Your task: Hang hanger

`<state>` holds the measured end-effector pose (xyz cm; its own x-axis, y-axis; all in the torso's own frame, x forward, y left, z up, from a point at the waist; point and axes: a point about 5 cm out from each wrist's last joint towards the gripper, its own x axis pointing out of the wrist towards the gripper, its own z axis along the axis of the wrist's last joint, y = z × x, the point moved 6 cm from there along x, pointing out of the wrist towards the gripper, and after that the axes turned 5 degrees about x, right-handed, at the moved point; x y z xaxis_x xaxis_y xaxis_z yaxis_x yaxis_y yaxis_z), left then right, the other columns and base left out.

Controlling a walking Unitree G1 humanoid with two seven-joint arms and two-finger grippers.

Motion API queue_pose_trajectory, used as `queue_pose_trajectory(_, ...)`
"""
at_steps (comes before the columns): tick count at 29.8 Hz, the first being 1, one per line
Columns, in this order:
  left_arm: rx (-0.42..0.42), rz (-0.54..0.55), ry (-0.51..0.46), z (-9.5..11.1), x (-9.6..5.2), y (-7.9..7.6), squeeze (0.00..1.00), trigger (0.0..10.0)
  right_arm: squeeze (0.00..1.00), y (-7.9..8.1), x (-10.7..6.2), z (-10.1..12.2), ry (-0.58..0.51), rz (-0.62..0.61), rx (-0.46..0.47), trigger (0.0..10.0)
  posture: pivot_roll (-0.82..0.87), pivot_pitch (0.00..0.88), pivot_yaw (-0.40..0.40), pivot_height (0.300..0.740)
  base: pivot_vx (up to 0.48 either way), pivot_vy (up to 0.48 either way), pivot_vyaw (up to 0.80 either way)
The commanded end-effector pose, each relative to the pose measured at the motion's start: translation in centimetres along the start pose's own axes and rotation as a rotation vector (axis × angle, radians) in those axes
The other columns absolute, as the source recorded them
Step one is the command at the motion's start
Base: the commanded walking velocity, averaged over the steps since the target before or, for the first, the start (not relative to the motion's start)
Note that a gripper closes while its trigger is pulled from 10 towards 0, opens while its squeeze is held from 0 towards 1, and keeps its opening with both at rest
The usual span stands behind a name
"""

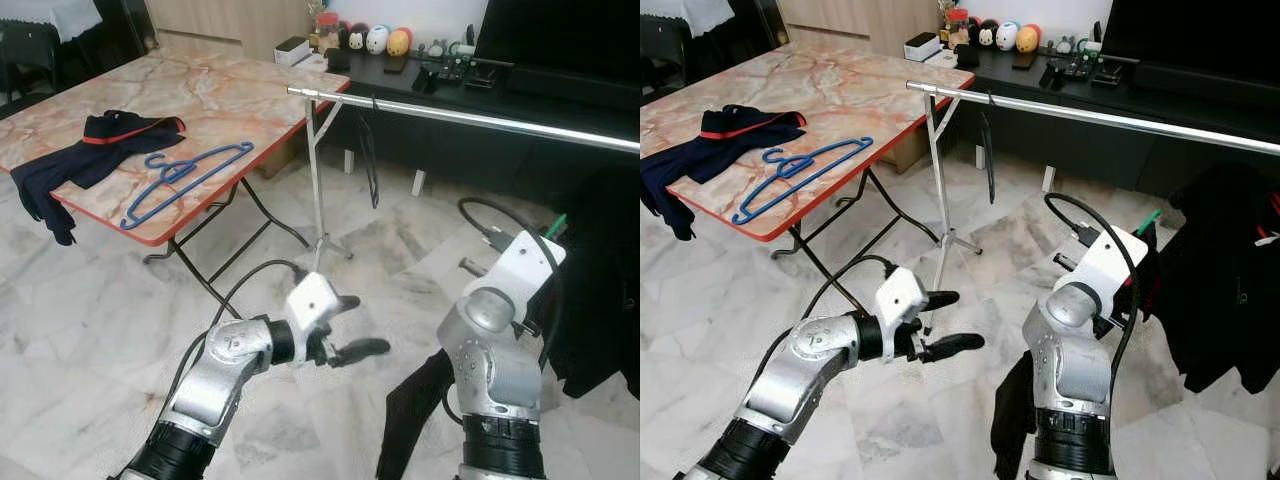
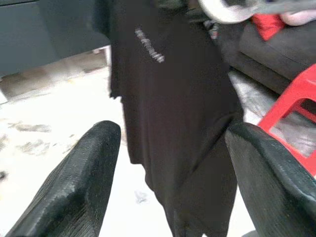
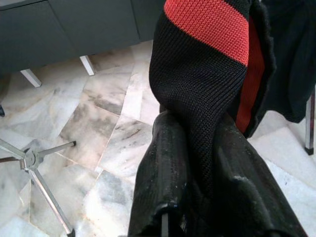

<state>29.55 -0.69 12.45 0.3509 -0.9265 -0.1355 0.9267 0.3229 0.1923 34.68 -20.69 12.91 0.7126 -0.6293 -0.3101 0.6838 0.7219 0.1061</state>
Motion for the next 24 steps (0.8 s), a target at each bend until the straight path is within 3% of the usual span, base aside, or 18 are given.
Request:
queue_pose_trajectory(1, 0.008, -0.004, 0.028, -0.4, 0.2, -0.5, 0.00, 10.0, 0.00, 0.2, -0.1, 0.4, -0.016, 0.024, -0.021, 10.0, 0.02, 0.047, 0.041, 0.740, 0.000, 0.000, 0.00)
queue_pose_trajectory(5, -0.012, -0.016, 0.018, -0.1, 0.7, -1.2, 0.00, 10.0, 0.00, 0.1, 0.4, -0.2, 0.029, 0.058, -0.020, 10.0, 0.01, 0.048, 0.041, 0.740, 0.000, 0.000, 0.00)
queue_pose_trajectory(12, -0.015, -0.022, 0.005, 0.7, 1.1, -1.3, 0.00, 10.0, 0.00, 2.1, 0.0, -0.8, 0.075, 0.189, -0.046, 10.0, 0.01, 0.048, 0.044, 0.740, 0.000, 0.000, 0.00)
queue_pose_trajectory(16, -0.052, -0.086, -0.001, 1.1, 1.5, -2.3, 0.00, 10.0, 0.00, 4.3, -1.5, -1.7, 0.122, 0.311, -0.064, 10.0, 0.02, 0.051, 0.047, 0.740, 0.000, 0.000, 0.00)
queue_pose_trajectory(18, -0.050, -0.086, 0.002, 1.1, 1.5, -2.4, 0.00, 10.0, 0.00, 4.5, -1.6, -1.8, 0.122, 0.317, -0.065, 10.0, 0.02, 0.050, 0.048, 0.740, 0.000, 0.000, 0.00)
queue_pose_trajectory(20, -0.043, -0.024, 0.017, 0.6, 1.4, -1.3, 0.00, 10.0, 0.00, 6.3, -2.7, -2.0, 0.132, 0.465, -0.094, 10.0, 0.02, 0.049, 0.048, 0.740, 0.000, 0.000, 0.00)
queue_pose_trajectory(22, -0.041, 0.012, 0.030, 0.3, 1.2, -0.6, 0.00, 10.0, 0.00, 6.4, -2.7, -1.8, 0.105, 0.498, -0.131, 10.0, 0.01, 0.050, 0.048, 0.740, 0.000, 0.000, 0.00)
queue_pose_trajectory(24, -0.043, 0.063, 0.047, -0.1, 0.7, 0.5, 0.00, 10.0, 0.00, 5.4, -1.9, -1.7, 0.081, 0.497, -0.166, 10.0, 0.01, 0.047, 0.047, 0.740, 0.000, 0.000, 0.00)
